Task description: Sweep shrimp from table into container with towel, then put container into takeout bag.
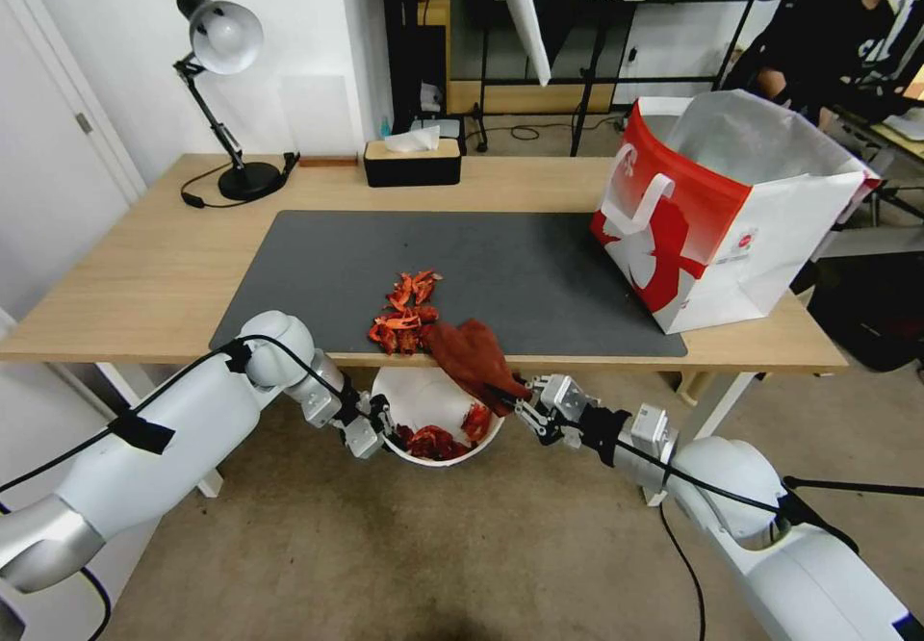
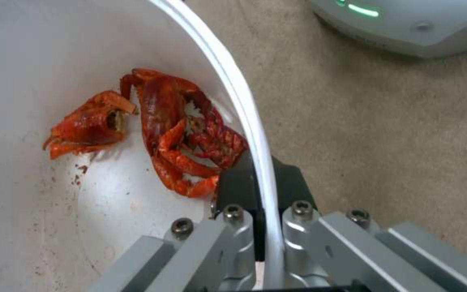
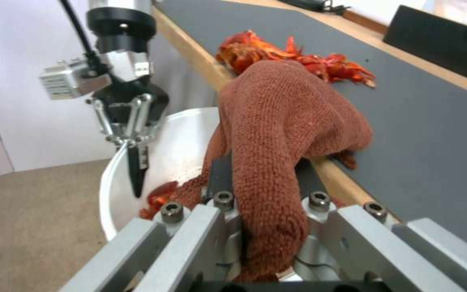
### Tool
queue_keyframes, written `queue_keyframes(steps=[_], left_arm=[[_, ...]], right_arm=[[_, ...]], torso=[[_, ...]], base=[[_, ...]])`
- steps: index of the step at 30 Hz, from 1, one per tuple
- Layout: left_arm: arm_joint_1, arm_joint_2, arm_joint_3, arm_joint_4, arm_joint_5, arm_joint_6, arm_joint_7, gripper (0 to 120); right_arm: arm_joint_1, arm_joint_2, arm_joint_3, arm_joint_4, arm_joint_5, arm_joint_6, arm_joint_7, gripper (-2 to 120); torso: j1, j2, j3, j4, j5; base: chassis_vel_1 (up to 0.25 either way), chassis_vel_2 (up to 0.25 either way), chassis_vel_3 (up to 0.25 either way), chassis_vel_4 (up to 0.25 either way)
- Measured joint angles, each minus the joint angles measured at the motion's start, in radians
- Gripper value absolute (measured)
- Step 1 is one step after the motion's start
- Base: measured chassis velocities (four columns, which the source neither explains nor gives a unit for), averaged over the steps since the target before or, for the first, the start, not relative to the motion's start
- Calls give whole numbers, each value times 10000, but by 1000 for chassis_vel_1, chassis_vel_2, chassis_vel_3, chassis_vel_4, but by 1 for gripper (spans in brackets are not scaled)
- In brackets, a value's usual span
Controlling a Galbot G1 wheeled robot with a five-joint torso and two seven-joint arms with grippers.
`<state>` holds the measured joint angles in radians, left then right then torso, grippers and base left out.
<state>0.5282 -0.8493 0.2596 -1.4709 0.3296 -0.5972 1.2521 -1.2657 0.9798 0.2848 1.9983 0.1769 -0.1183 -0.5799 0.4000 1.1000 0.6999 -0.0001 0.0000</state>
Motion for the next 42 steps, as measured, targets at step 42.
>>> queue_keyframes(steps=[42], left_arm=[[1373,716,-1352,-459,87,-158,68,0]], right_arm=[[4694,515,-1536,-2616,3305,865,2016,5]], torso=[[0,-3,1,-1,1]], base=[[0,0,0,0]])
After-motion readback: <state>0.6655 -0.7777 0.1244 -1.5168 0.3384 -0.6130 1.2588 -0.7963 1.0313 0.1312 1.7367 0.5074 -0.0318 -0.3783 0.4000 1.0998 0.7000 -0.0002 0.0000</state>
